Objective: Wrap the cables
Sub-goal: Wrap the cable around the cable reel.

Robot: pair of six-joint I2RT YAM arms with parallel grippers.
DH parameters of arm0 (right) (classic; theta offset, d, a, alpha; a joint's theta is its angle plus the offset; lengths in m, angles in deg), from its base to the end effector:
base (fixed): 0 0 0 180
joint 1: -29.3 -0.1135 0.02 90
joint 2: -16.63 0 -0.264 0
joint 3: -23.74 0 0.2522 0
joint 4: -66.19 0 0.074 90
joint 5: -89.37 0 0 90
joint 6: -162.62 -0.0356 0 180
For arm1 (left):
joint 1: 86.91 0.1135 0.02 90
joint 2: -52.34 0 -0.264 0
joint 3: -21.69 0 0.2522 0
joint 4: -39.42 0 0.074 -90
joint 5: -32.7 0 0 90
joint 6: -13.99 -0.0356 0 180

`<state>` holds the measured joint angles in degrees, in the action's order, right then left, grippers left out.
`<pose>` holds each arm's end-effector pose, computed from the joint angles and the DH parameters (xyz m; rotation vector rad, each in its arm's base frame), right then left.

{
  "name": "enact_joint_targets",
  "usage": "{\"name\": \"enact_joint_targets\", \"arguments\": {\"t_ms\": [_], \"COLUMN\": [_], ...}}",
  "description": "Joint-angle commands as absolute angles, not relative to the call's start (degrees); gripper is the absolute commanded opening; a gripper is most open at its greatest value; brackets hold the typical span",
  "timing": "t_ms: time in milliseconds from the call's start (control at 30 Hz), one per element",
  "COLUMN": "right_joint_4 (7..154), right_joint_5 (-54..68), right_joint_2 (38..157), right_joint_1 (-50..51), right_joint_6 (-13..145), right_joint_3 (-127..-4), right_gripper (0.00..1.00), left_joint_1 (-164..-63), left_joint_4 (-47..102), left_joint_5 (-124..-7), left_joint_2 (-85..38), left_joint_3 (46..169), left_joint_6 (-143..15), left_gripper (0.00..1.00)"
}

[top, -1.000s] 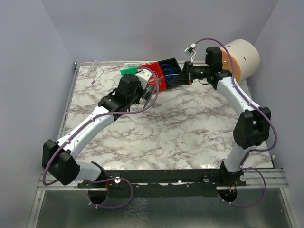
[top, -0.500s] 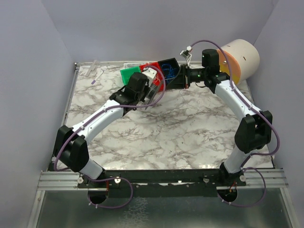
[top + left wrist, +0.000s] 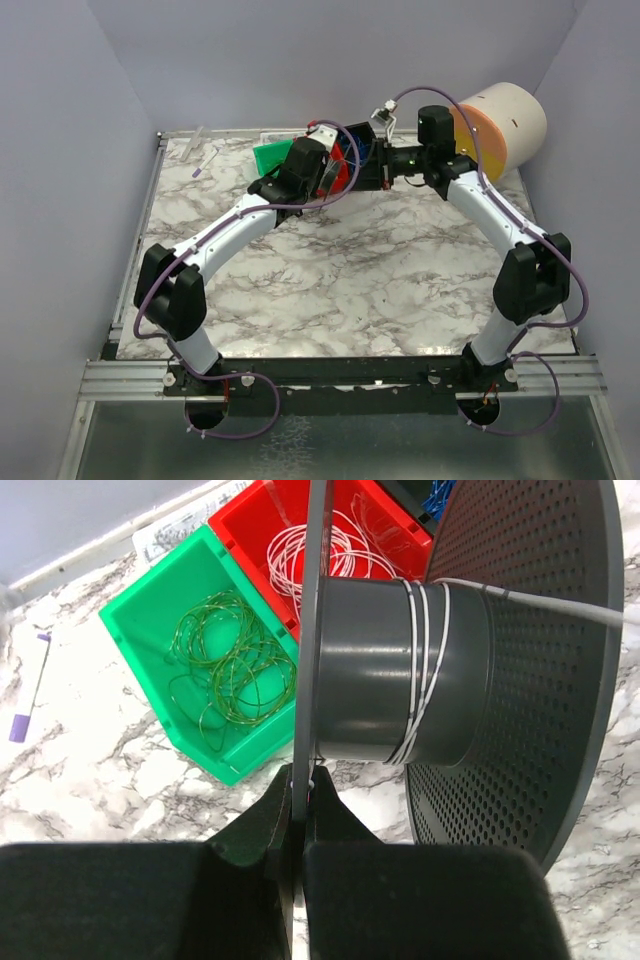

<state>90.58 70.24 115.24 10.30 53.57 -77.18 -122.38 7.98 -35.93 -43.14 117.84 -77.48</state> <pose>0.3587 0.1591 0.3525 -0.8704 1.8183 1.6221 0.3247 -0.2154 0.3244 0.4421 2.0197 0.0293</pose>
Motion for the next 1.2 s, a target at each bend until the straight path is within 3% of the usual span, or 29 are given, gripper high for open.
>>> {"name": "enact_joint_targets", "arguments": {"t_ms": [0, 467, 800, 1167], "right_joint_4": [85.65, 79.16, 75.94, 79.29], "right_joint_5": [70.13, 66.53, 60.76, 40.53], "right_joint_2": [111.79, 114.41, 116.05, 116.74], "right_joint_1": [7.61, -0.92, -0.87, -0.4], "right_joint_6": [53.75, 57.14, 59.01, 60.74], "right_joint_3": [-73.14, -64.96, -60.64, -60.16], "right_gripper": [0.0, 0.0, 0.0, 0.01], "left_joint_1": [-121.89, -119.12, -110.49, -107.66], "left_joint_4": [8.96, 5.02, 9.24, 11.65], "left_joint_5": [-31.29, -38.59, -54.29, -69.02], "left_joint_2": [-43.0, -45.27, -39.93, -36.78], "left_joint_3": [119.04, 128.79, 122.59, 121.05], "left_joint_6": [-71.21, -64.09, -56.1, -53.53], "left_gripper": [0.0, 0.0, 0.0, 0.0]}}
